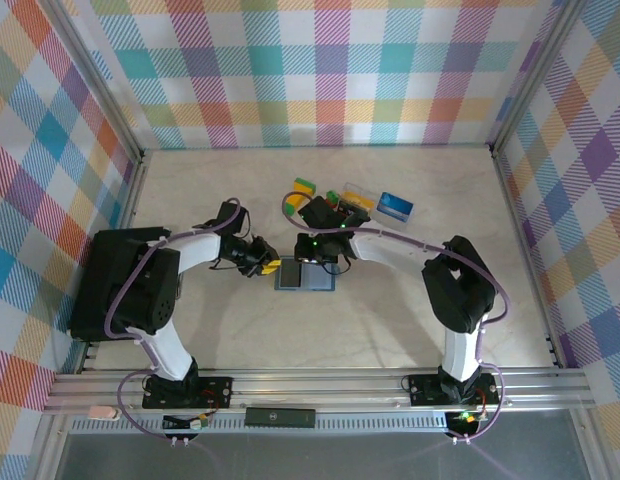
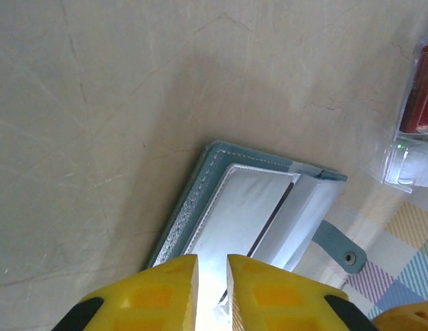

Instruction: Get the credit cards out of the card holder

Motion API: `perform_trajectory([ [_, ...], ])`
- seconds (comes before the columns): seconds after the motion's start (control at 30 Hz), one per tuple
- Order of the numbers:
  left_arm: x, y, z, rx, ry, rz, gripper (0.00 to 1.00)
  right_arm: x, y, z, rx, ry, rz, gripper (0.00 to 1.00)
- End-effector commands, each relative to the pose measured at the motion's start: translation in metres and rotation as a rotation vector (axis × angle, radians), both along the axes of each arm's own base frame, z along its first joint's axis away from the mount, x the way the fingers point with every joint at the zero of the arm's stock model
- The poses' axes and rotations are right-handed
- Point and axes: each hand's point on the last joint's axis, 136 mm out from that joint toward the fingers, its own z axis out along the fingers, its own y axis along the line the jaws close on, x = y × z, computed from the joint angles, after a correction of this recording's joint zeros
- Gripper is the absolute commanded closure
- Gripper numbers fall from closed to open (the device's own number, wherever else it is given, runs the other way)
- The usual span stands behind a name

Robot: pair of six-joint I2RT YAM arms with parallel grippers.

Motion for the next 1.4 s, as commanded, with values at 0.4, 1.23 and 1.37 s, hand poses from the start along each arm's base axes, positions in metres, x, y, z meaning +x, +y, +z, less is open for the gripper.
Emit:
perform_trajectory([
  [0.4, -0.001, -0.005, -0.02, 0.037, 0.044, -0.048, 0.86, -0.003, 0.002, -0.043, 0.056, 0.128, 0.008, 0.85],
  [1.23, -0.014, 0.005, -0.036, 0.098, 0.08, -0.064, 0.92, -0.007, 0.002, -0.063, 0.085, 0.204, 0.0, 0.87],
  [1.37, -0.014, 0.005, -0.036, 0.099, 0.079, -0.064, 0.92, -0.007, -0.003, -0.067, 0.059, 0.213, -0.019, 0.87],
])
